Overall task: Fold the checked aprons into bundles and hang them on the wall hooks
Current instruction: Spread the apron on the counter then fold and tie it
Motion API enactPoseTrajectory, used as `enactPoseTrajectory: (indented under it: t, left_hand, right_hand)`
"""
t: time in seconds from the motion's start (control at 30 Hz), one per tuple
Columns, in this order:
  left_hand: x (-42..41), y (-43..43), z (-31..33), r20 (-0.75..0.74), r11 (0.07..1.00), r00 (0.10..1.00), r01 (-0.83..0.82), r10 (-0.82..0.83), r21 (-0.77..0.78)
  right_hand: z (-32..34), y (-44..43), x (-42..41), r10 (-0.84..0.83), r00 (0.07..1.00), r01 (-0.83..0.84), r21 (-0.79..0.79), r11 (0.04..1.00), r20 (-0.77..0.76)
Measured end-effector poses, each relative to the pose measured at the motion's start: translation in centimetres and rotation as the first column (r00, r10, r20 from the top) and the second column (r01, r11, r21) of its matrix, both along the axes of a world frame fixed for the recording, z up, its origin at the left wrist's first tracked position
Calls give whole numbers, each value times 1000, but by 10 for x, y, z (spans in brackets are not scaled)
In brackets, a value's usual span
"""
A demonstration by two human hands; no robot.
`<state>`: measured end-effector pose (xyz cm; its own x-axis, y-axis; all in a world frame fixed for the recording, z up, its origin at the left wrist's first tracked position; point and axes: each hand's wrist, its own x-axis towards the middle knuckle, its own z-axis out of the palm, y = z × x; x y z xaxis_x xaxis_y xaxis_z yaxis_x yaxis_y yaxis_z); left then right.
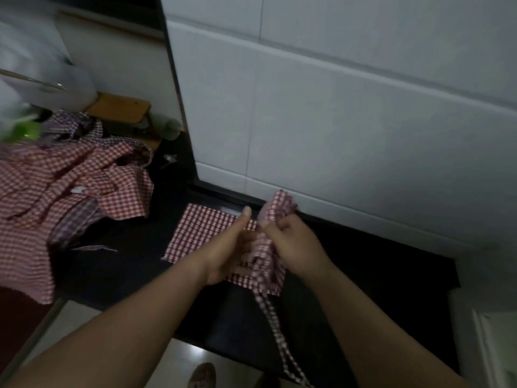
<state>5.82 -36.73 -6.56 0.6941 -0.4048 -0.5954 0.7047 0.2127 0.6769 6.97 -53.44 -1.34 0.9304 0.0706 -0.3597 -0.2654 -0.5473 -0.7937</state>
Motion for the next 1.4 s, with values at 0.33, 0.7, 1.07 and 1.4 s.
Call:
enactPoseTrajectory:
  t: [0.33,0.7,1.07,1.4]
  left_hand:
    - [4,118,-37,279,589,960,-223,-4,777]
    - [0,164,-53,202,614,960,-278,192,739]
    - [-14,100,-65,131,444,972,-33,-193,896]
    - [0,43,-70,410,326,232,-328,-882,887]
  right_hand:
    - [-85,43,-23,-170,985,167,-143,975,-10]
    - [-110,84,1,-137,890,235,180,955,-435]
    - [-98,25,0,-216,957,153,-292,944,-195]
    - [-125,24,-34,461,856,-189,-690,699,233]
